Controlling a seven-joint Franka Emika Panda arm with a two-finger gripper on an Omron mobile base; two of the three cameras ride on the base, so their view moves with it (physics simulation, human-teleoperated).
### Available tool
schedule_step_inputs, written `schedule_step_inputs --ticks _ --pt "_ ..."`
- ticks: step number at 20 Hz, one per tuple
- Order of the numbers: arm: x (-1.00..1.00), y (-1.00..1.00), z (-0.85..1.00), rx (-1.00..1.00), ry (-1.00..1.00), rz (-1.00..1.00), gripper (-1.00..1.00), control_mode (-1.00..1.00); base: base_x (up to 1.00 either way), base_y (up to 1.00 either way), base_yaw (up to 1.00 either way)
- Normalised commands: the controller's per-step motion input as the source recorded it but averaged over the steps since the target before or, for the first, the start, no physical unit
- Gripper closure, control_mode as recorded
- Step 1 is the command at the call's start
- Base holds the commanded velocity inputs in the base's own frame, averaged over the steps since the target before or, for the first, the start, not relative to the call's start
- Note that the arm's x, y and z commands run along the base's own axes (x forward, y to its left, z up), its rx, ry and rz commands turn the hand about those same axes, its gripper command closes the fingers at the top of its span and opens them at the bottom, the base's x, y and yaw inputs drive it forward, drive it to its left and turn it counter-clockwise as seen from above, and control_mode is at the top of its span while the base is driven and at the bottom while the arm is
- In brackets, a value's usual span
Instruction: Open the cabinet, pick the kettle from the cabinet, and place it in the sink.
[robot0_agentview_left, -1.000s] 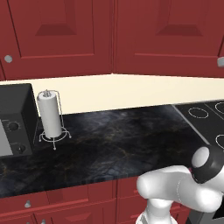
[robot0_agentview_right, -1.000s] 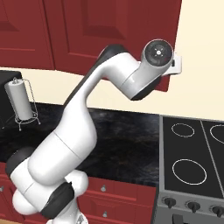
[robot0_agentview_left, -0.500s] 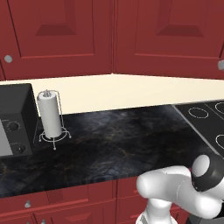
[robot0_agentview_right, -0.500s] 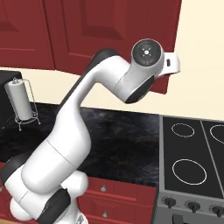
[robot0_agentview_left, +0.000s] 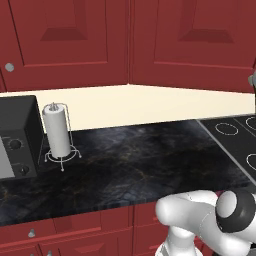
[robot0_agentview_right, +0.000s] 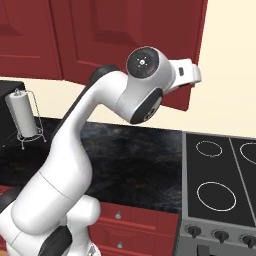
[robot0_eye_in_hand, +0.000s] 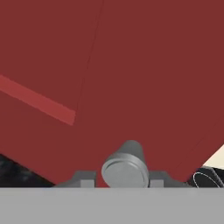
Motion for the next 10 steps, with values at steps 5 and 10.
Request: schedule_step_inputs --ticks 5,10 --pt "-0.32 0.11 0.16 -0.13 0.0 -0.07 1.0 -1.0 0.0 0.0 0.0" --pt "-0.34 0.1 0.15 -0.1 -0.01 -0.1 1.0 -1.0 0.0 0.0 0.0"
